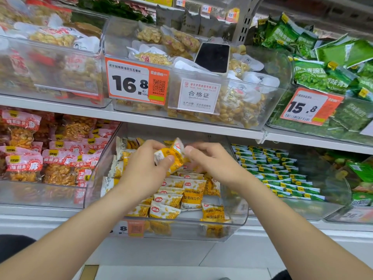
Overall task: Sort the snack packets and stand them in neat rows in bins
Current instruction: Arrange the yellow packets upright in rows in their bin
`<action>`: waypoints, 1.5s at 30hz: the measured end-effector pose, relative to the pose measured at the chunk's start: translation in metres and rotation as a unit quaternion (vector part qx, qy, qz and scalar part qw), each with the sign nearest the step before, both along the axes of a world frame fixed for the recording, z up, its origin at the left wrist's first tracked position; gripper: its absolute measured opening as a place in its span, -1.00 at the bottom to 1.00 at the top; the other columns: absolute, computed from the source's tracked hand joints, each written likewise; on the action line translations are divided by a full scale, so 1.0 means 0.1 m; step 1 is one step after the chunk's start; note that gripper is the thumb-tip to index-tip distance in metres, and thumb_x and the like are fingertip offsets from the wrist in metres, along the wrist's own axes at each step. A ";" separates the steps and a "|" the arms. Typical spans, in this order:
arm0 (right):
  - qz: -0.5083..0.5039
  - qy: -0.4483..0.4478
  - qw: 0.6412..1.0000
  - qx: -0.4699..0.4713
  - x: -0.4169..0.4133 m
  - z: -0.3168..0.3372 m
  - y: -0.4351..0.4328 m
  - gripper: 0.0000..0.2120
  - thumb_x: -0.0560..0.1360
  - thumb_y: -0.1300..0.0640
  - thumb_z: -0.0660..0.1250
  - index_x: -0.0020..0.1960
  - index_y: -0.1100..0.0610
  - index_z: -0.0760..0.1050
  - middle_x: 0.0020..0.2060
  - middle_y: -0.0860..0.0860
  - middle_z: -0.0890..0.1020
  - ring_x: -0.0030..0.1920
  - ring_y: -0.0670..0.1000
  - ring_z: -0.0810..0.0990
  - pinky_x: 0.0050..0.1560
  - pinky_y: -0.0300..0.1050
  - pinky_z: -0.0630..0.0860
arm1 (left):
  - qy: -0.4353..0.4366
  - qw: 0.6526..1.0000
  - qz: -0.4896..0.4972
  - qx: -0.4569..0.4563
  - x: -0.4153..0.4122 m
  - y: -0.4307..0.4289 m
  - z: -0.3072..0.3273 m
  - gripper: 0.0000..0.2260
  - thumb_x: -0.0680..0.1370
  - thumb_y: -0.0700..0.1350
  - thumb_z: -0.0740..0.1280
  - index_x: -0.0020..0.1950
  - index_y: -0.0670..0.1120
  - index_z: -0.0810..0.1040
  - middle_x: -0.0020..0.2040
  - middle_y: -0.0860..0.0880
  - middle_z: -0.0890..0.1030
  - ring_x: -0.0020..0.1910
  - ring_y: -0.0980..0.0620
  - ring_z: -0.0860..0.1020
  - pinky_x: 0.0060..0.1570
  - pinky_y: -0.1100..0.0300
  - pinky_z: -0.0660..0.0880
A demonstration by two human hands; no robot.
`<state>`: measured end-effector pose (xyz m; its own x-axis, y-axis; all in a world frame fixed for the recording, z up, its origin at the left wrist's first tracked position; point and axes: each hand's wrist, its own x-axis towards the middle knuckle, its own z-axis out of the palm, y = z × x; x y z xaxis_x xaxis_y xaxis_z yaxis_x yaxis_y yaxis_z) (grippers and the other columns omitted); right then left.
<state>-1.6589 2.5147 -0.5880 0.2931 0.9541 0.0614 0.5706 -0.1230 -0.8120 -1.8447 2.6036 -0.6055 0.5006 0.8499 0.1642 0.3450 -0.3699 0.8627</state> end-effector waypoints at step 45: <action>0.186 -0.330 0.852 -0.361 -0.03 -0.02 -0.32 -0.85 0.48 0.11 0.55 0.05 0.06 0.75 -0.24 -0.23 0.62 0.00 -0.01 0.68 0.09 0.02 0.69 | 0.257 0.887 -0.245 0.294 -0.12 -0.13 -0.13 -0.90 0.67 -0.02 0.30 0.08 0.13 0.62 0.02 0.20 0.52 0.02 0.25 0.40 -0.24 0.43 0.27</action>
<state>-1.6617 2.4825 -0.5898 0.0904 0.8323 -0.5469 0.9822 -0.1652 -0.0890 -1.8563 2.5902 -0.6185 0.9240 0.3518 0.1500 0.3097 -0.9184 0.2461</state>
